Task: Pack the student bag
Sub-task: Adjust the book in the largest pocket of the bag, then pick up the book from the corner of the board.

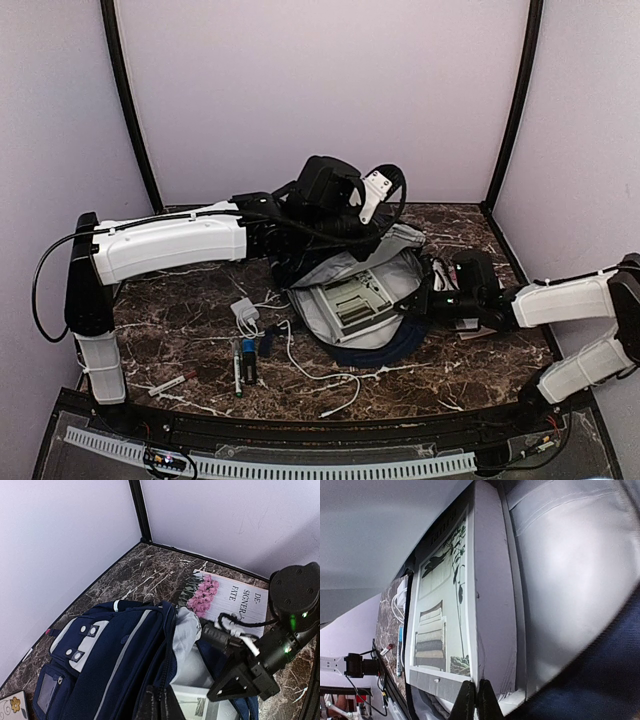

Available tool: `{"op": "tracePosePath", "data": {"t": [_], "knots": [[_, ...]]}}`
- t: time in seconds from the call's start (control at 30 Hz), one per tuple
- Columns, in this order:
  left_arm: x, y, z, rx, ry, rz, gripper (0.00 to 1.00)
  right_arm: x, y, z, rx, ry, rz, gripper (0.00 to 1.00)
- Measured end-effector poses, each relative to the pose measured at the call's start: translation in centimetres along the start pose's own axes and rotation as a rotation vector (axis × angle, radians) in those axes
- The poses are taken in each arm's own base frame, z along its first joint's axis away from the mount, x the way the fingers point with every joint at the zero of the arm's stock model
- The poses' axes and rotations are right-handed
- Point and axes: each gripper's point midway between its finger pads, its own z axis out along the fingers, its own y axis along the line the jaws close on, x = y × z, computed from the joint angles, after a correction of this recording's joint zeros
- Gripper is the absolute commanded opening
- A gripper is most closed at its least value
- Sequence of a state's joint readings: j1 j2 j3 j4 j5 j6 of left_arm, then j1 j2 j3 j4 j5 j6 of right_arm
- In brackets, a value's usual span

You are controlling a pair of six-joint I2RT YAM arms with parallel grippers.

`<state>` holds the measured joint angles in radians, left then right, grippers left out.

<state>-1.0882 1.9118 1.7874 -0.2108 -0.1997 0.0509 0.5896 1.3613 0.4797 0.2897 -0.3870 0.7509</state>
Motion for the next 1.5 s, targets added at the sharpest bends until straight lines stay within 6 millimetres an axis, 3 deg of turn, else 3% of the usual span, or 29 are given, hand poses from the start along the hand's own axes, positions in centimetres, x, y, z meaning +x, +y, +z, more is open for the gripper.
{"op": "tracePosePath", "data": {"t": [0.17, 0.33, 0.43, 0.6, 0.7, 0.8, 0.9, 1.0, 1.03, 1.13, 1.27, 1.5], "knots": [[-0.1, 0.0, 0.1, -0.004, -0.017, 0.022, 0.00, -1.2, -2.8, -3.1, 0.055, -0.104, 0.125, 0.00], [-0.3, -1.1, 0.1, 0.024, -0.031, 0.088, 0.00, -1.4, -3.9, -4.3, 0.094, -0.171, 0.204, 0.00], [0.0, -2.3, 0.0, 0.054, -0.033, 0.123, 0.00, -2.3, -4.1, -3.9, 0.110, -0.188, 0.224, 0.00], [0.3, -2.9, -0.2, 0.078, -0.048, 0.137, 0.00, -5.3, -4.6, -1.4, 0.153, -0.188, 0.235, 0.00], [-0.2, -2.6, -1.0, 0.075, -0.064, 0.142, 0.00, -7.2, -4.3, 0.4, 0.152, -0.180, 0.220, 0.19], [-0.4, -1.8, -1.8, 0.046, -0.070, 0.149, 0.00, -9.2, -3.7, 0.5, 0.173, -0.203, 0.191, 0.45], [-0.4, -0.9, -2.2, 0.010, -0.069, 0.144, 0.00, -11.2, -2.7, -2.2, 0.245, -0.273, 0.115, 0.70], [0.0, -0.5, -2.0, -0.016, -0.066, 0.142, 0.00, -11.6, -2.6, -6.4, 0.360, -0.343, 0.073, 0.96], [0.2, -0.5, -1.9, -0.019, -0.065, 0.141, 0.00, -11.4, -2.7, -8.0, 0.403, -0.360, 0.058, 1.00], [0.6, -0.4, -1.7, -0.028, -0.060, 0.135, 0.00, -10.1, -3.9, -13.4, 0.572, -0.411, 0.051, 1.00], [0.5, -0.4, -1.7, -0.030, -0.070, 0.123, 0.00, -8.0, -5.6, -18.1, 0.706, -0.463, 0.089, 1.00], [0.9, -0.4, -1.5, -0.030, -0.073, 0.122, 0.00, -3.0, -10.1, -19.9, 0.868, -0.438, 0.322, 1.00]]}}
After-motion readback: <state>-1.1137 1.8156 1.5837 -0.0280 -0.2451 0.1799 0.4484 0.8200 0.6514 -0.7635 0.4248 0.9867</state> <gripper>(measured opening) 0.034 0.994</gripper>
